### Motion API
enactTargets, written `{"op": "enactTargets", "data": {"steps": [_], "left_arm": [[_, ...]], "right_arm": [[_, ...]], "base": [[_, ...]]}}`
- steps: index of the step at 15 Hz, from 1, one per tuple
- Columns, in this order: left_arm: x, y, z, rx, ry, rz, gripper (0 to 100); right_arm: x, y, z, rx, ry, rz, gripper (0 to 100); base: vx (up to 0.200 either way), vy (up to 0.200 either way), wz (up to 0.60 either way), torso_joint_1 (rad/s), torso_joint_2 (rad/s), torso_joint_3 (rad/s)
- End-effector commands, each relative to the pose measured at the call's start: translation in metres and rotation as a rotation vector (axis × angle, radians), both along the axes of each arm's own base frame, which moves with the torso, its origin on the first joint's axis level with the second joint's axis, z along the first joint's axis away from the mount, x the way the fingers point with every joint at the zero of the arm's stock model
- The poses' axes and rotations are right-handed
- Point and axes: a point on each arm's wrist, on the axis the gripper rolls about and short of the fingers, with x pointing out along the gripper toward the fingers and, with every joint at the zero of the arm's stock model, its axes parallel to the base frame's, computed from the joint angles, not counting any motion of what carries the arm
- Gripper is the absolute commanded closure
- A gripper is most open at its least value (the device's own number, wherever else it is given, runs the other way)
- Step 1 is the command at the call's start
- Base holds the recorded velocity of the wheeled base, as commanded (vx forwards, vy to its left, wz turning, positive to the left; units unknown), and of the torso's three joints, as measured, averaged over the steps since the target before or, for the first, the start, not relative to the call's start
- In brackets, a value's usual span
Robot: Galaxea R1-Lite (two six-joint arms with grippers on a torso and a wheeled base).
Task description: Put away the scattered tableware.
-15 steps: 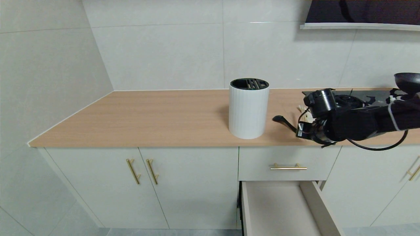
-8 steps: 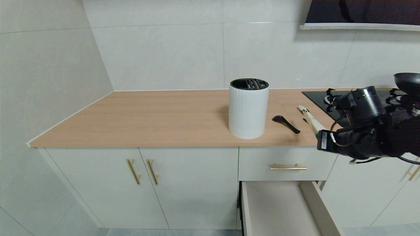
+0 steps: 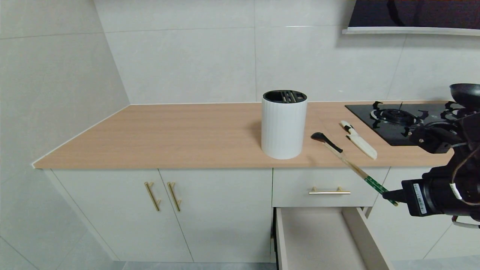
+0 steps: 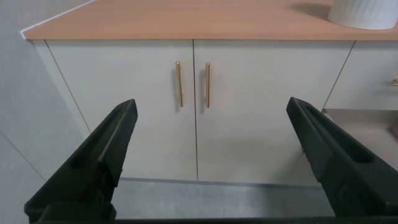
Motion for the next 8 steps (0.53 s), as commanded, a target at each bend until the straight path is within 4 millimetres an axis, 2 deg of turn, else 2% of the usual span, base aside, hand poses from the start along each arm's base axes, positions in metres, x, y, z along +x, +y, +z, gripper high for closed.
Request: {"op": "enactTargets", "data": {"steps": [1, 8], "left_arm": [[0.0, 0.0, 0.0, 0.0, 0.0, 0.001, 0], [0.0, 0.0, 0.0, 0.0, 0.0, 0.001, 0]], "right_arm": [[-0.015, -0.001, 0.005, 0.003, -0.022, 0.038, 100], [-0.003, 0.008, -0.022, -0.083, 0.077, 0.09, 100]], "base": [[0.0, 0.0, 0.0, 0.0, 0.0, 0.0], [0.0, 0.0, 0.0, 0.0, 0.0, 0.0]]}}
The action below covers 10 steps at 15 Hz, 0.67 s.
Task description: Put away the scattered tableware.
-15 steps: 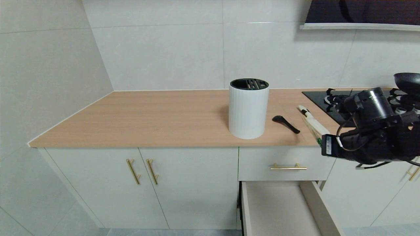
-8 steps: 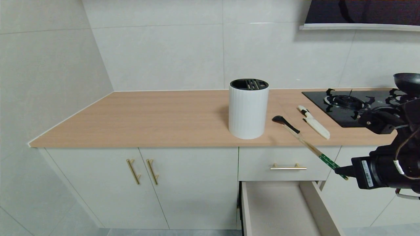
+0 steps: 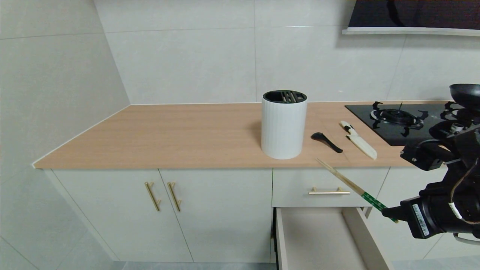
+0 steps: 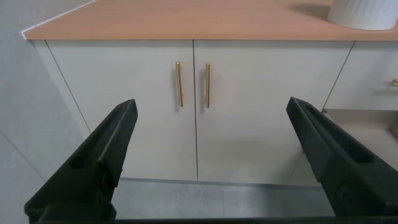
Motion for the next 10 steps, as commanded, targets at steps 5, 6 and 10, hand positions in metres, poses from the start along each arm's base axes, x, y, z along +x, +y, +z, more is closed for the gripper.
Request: {"op": "enactTargets", "data": {"steps": [5, 6, 10], "left_arm": [[0.0, 0.0, 0.0, 0.0, 0.0, 0.001, 0], [0.0, 0.0, 0.0, 0.0, 0.0, 0.001, 0], [0.0, 0.0, 0.0, 0.0, 0.0, 0.001, 0]], "right_arm": [[0.005, 0.0069, -0.011, -0.023, 0.046, 0.019, 100], [0.0052, 0.0074, -0.012, -0.025, 0.05, 0.021, 100], [0.0048, 0.0093, -0.0138, -0.031, 0.056, 0.028, 100]], "base": [[0.0, 0.0, 0.0, -0.07, 0.16, 0.091], [0.0, 0.0, 0.0, -0.178, 0.44, 0.242], [0.0, 0.0, 0.0, -0.2, 0.48, 0.268]]}}
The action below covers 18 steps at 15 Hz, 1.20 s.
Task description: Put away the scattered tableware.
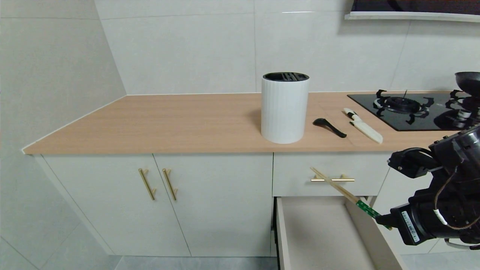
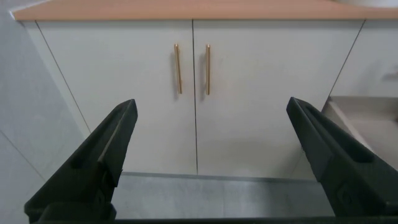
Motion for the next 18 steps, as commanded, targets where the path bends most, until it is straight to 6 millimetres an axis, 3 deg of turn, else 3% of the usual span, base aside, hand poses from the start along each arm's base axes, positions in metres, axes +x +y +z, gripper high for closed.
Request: {"op": "enactTargets", "data": {"steps": [1, 13, 18], "left_arm": [[0.0, 0.0, 0.0, 0.0, -0.001, 0.0, 0], [0.0, 0.0, 0.0, 0.0, -0.001, 0.0, 0], [0.0, 0.0, 0.0, 0.0, -0.001, 0.0, 0]], "right_arm": [[0.001, 0.002, -0.002, -0.005, 0.01, 0.006, 100], [0.008, 0.006, -0.013, -0.031, 0.053, 0.006, 100], [0.011, 0.008, -0.017, -0.039, 0.069, 0.006, 100]], "base": [[0.0, 0.0, 0.0, -0.203, 0.48, 0.276], [0.0, 0.0, 0.0, -0.162, 0.46, 0.301], [0.0, 0.0, 0.0, -0.036, 0.14, 0.092]]}}
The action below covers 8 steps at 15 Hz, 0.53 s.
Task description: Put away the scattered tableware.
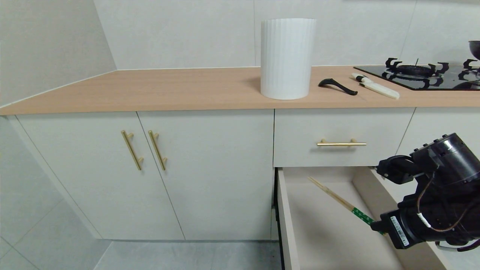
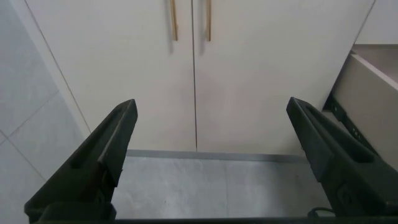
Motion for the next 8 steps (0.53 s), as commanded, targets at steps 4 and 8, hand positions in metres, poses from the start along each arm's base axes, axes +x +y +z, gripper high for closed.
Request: {"op": "enactTargets", "data": {"steps": [4, 8], "left_arm": [[0.0, 0.0, 0.0, 0.0, 0.0, 0.0, 0], [0.0, 0.0, 0.0, 0.0, 0.0, 0.0, 0]], "right_arm": [[0.012, 0.005, -0.015, -0.031, 0.059, -0.005, 100], [0.051, 0.012, -0.054, -0.048, 0.111, -0.064, 100]], "base": [[0.0, 0.0, 0.0, 0.0, 0.0, 0.0], [0.0, 0.0, 0.0, 0.0, 0.0, 0.0]]}}
